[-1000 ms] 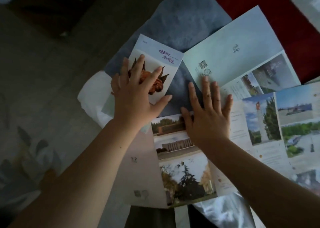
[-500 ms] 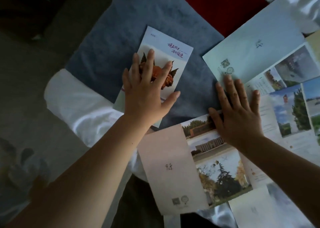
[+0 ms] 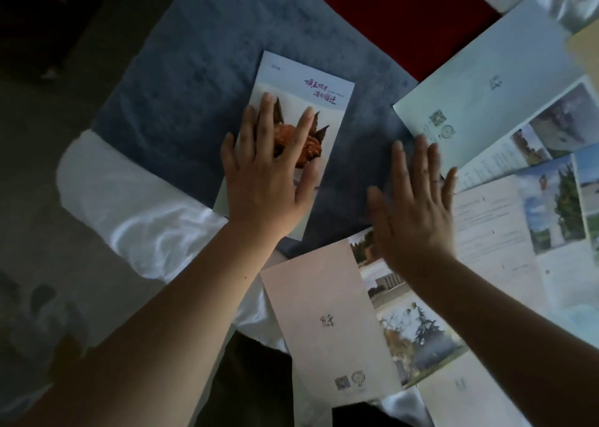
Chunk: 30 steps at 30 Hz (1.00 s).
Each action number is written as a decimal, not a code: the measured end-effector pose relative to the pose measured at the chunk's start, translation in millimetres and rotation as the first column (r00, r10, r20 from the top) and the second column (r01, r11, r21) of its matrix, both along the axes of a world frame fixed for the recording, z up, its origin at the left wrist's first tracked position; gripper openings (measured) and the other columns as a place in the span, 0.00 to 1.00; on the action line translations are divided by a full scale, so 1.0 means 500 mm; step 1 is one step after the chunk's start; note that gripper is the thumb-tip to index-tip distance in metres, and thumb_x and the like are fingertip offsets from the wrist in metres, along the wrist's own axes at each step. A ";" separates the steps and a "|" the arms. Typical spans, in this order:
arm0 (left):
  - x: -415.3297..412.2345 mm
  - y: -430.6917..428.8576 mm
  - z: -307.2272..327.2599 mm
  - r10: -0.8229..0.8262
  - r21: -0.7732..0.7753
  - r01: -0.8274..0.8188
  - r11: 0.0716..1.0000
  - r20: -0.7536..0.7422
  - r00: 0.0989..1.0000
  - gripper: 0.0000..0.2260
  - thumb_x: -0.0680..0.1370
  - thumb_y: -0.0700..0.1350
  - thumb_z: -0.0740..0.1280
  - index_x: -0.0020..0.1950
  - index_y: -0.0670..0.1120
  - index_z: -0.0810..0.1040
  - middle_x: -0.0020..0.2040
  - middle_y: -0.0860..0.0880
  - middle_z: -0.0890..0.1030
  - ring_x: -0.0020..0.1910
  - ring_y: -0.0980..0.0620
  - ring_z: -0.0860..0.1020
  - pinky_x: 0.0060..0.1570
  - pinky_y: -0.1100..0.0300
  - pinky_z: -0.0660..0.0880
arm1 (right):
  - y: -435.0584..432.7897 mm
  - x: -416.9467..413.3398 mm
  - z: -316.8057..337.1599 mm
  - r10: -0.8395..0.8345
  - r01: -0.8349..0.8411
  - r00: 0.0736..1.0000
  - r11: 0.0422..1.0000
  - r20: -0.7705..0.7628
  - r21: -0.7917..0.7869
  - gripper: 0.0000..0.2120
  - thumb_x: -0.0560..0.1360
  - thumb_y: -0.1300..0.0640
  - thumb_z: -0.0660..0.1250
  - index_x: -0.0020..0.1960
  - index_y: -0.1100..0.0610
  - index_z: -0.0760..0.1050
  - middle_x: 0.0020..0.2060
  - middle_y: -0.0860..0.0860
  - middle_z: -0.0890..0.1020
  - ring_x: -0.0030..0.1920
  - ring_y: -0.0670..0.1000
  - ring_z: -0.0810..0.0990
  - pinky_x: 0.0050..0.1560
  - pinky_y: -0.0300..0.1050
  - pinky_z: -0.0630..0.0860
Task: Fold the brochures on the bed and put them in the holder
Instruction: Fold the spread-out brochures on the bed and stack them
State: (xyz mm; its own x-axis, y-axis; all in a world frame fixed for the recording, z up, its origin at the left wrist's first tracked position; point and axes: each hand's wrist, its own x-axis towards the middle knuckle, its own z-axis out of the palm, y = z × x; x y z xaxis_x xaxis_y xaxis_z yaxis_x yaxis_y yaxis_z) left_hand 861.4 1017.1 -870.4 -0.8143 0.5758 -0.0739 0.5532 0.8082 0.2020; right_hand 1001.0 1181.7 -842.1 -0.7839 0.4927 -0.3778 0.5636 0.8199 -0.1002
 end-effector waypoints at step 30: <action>-0.136 -0.047 -0.057 -0.209 -0.046 0.207 0.977 -0.067 0.976 0.21 0.88 0.55 0.53 0.81 0.57 0.64 0.83 0.48 0.60 0.82 0.46 0.56 0.80 0.43 0.52 | -0.163 -0.220 -0.075 0.079 -0.082 0.996 0.991 -0.037 -0.101 0.35 0.82 0.42 0.41 0.85 0.56 0.44 0.84 0.56 0.45 0.84 0.55 0.43 0.81 0.51 0.36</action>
State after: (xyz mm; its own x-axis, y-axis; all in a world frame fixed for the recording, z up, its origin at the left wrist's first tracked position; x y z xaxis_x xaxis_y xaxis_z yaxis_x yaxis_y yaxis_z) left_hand 793.6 993.8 -899.0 -0.6810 0.7309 -0.0452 0.7218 0.6804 0.1271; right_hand 890.9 1100.1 -879.7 -0.8322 0.3877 -0.3964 0.4914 0.8468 -0.2034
